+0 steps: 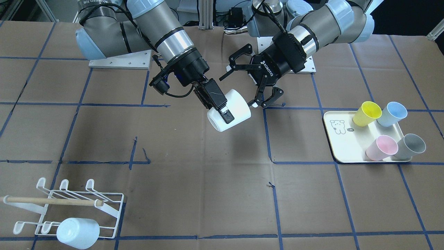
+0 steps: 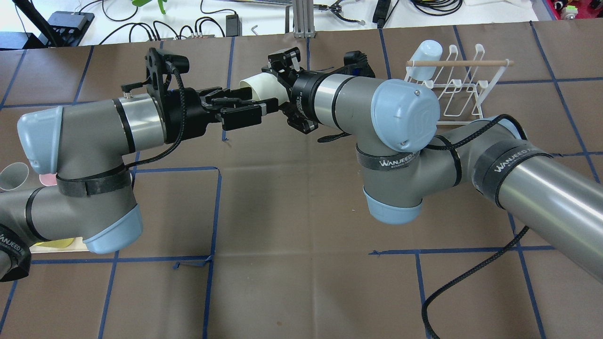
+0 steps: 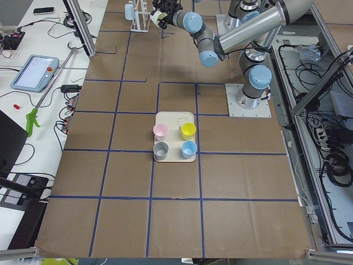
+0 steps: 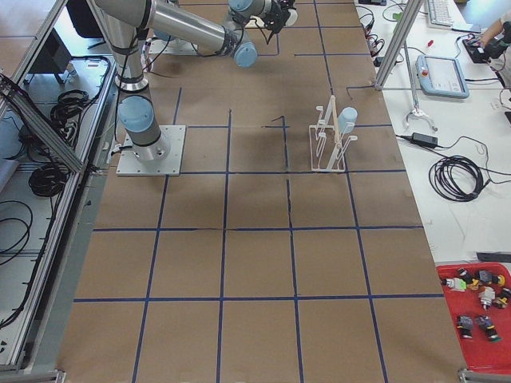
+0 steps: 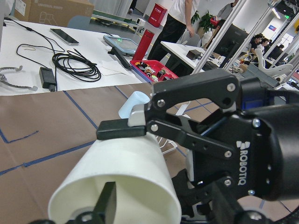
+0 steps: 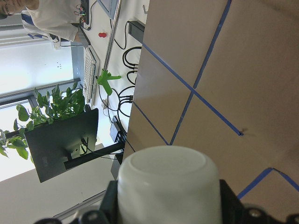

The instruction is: Transfer IKEA cup to right arm and place on rack

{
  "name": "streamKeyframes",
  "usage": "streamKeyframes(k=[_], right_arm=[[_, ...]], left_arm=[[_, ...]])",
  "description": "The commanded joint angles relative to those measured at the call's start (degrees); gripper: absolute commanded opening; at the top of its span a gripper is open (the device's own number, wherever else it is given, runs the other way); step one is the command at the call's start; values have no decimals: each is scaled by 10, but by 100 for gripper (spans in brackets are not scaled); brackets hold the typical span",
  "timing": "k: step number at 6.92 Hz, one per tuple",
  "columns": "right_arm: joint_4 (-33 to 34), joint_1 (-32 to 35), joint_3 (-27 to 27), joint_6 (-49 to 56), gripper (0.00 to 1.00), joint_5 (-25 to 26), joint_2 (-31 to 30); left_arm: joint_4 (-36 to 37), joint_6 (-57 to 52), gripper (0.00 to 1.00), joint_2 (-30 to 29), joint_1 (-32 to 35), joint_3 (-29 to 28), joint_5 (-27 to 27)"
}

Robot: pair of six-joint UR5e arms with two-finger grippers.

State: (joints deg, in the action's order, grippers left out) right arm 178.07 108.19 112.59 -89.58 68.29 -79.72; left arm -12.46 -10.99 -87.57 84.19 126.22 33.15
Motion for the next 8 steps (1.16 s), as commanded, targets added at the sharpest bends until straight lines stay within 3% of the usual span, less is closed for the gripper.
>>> streamKeyframes(k=[1,2,3,4,5,6,8], right_arm=[[1,0,0,-1,33,1,0],[3,-1,-3,1,32,1,5],[3,-10,-10,2,28,-1,8],[7,-23,-15,6,23,0,11],[8,-45,-20,25,18,2,12],[6,-71,-25,54,16,3,12],[-3,-125,-34,170,9,9,9]], left_arm=[[-7,10,99,19,-23,3,20],[-35,24,99,48,-53,9,27],[-108,26,99,77,-80,3,31],[-186,26,99,97,-93,-9,85],[-240,28,99,85,-93,-42,183],[-335,59,99,78,-93,-99,256],[-461,98,99,44,-74,-172,371]])
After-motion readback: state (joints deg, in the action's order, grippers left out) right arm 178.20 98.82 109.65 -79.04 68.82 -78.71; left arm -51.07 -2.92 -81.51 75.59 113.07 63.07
